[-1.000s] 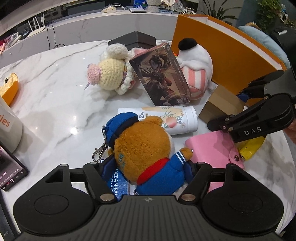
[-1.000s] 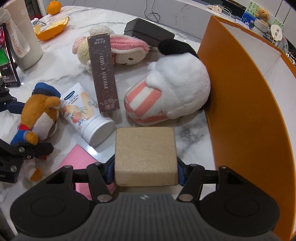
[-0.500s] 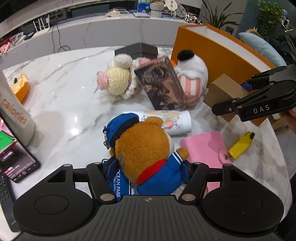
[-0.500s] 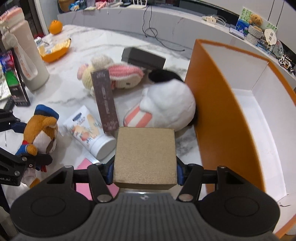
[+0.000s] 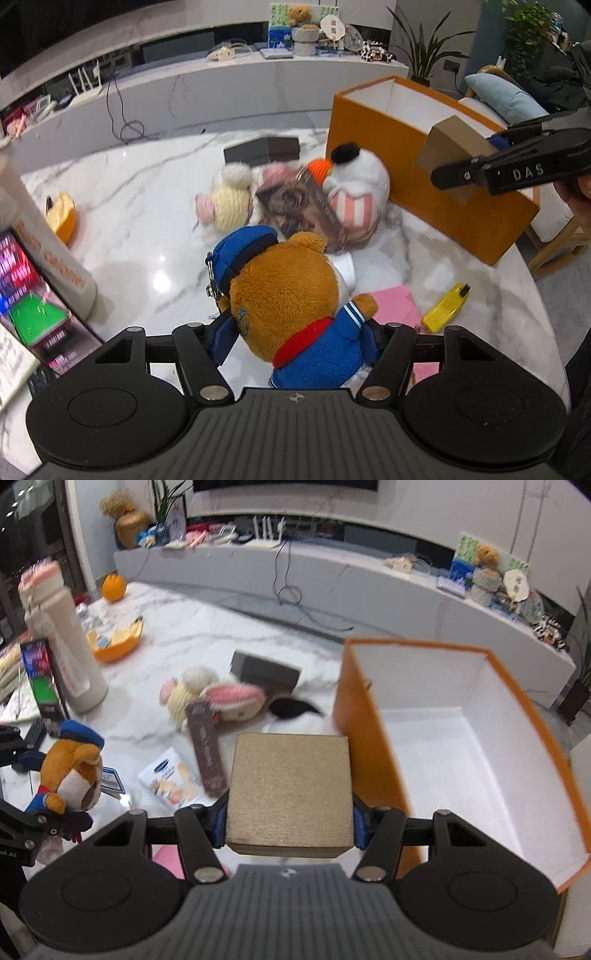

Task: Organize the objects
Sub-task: 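Carry the teddy bear with the left gripper while the right carries the cardboard box to the orange box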

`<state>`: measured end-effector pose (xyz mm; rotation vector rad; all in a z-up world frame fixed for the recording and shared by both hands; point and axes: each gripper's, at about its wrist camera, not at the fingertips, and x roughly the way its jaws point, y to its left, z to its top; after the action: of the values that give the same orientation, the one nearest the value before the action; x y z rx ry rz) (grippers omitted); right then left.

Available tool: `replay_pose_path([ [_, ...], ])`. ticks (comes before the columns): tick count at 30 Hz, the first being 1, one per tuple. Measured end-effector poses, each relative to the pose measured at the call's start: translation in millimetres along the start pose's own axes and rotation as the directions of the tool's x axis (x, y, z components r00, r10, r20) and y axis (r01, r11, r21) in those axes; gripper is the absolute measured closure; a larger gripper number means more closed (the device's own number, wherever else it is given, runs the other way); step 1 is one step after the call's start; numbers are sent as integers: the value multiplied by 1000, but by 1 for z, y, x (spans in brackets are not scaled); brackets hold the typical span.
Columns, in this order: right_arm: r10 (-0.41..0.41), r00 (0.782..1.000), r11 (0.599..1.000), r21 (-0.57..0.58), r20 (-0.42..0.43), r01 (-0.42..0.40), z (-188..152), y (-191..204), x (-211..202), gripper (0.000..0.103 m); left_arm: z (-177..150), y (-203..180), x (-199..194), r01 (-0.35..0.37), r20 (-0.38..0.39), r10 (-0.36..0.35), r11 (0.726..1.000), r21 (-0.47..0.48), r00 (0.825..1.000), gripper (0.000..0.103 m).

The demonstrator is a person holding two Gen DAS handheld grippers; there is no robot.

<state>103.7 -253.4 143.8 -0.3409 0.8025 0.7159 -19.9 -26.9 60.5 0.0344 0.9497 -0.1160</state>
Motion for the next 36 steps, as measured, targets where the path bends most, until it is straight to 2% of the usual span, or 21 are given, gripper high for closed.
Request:
replay_pose_path([
  [8,-47,996,996,82,81,41,19,-50,-25,42,39,-22,-16,-10,56,6,998,56,998,28],
  [14,-109,987,982,164,121,89,19,-100,-32,42,75,-47,-23,-9,98,-3,993,120,995,28],
  [24,-149,982,965,234,117,119,7,-135,-39,42,136,-95,-23,41,180,-72,984,171,981,27],
  [32,-209,976,945,270,61,185,-8,-155,-40,42,171,-141,6,121,171,-159,970,211,972,27],
  [36,-235,972,938,270,28,219,-13,-161,-36,42,199,-154,27,121,164,-152,975,188,975,27],
])
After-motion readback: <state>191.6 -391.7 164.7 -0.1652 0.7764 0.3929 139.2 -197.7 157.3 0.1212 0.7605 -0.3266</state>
